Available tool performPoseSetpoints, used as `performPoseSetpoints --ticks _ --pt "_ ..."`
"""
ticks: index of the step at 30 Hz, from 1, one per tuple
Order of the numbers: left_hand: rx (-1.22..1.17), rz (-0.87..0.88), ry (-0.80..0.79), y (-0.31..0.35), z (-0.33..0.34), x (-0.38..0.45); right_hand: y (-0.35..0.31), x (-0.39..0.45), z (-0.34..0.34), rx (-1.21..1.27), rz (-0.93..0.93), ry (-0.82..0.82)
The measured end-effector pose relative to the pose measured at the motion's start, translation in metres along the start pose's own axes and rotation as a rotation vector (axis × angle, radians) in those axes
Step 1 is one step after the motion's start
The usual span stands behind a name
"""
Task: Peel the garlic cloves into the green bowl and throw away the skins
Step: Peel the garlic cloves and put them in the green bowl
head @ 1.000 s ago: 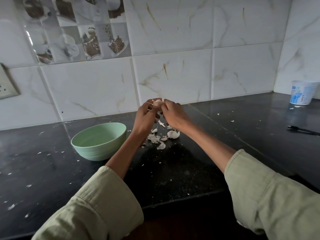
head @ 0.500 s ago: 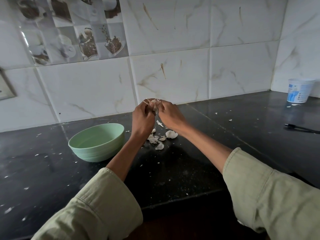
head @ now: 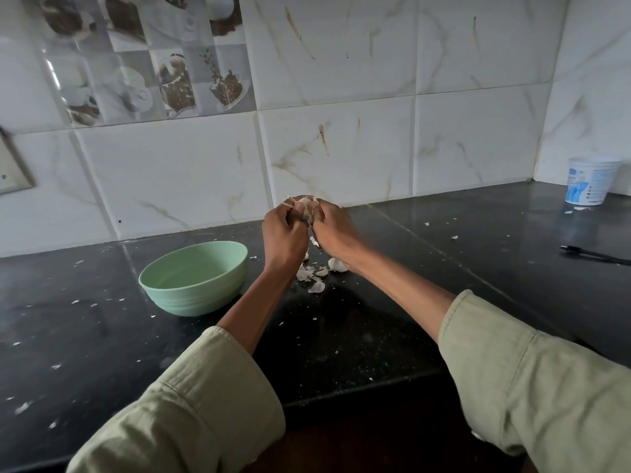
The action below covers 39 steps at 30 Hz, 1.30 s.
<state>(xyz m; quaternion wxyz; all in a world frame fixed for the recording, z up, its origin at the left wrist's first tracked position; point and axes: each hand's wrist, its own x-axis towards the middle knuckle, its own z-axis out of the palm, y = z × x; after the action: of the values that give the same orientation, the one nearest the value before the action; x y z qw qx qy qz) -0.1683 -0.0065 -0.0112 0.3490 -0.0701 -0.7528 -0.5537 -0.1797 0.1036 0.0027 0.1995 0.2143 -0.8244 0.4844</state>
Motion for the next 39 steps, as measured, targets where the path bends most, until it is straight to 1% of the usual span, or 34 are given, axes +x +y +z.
performPoseSetpoints --ticks 5,8,11,13,15,17,19,21,25,29,32,34,36,39 --pt "0.023 0.017 0.007 -0.001 -0.001 -0.002 0.003 0.002 0.005 0.042 0.047 0.005" --pt "0.090 0.039 0.020 0.002 -0.001 -0.007 0.005 0.001 0.008 0.084 0.087 0.002" --pt "0.167 0.095 -0.030 0.000 0.000 -0.007 0.005 -0.001 0.003 0.119 0.140 0.002" --pt "0.170 0.095 -0.073 0.001 0.003 -0.008 0.006 0.001 0.001 0.153 0.204 0.020" --pt "0.123 0.059 -0.092 0.004 0.006 -0.010 0.009 0.003 0.004 0.159 0.217 0.055" --pt "0.074 0.045 -0.095 0.004 0.007 -0.010 0.011 0.005 0.008 0.135 0.192 0.081" --pt "0.005 0.022 -0.131 0.003 0.007 -0.009 0.013 0.006 0.010 0.119 0.189 0.094" --pt "-0.127 -0.042 -0.164 0.004 0.007 -0.008 0.013 0.007 0.009 0.121 0.189 0.112" --pt "-0.321 -0.216 -0.142 0.012 0.006 -0.008 0.011 0.007 0.010 0.073 0.144 0.136" --pt "-0.297 -0.318 -0.184 0.014 0.005 -0.006 0.012 0.003 0.012 -0.055 0.060 0.161" --pt "-0.338 -0.355 -0.244 0.014 0.005 -0.006 0.011 0.002 0.013 -0.128 0.030 0.178" --pt "-0.380 -0.377 -0.256 0.012 0.004 -0.006 0.011 0.001 0.013 -0.152 0.032 0.178" --pt "-0.387 -0.359 -0.220 0.013 0.005 -0.007 0.008 0.001 0.013 -0.171 0.031 0.162" --pt "-0.341 -0.298 -0.091 0.014 0.012 -0.008 0.002 0.001 0.016 -0.218 0.035 0.157"
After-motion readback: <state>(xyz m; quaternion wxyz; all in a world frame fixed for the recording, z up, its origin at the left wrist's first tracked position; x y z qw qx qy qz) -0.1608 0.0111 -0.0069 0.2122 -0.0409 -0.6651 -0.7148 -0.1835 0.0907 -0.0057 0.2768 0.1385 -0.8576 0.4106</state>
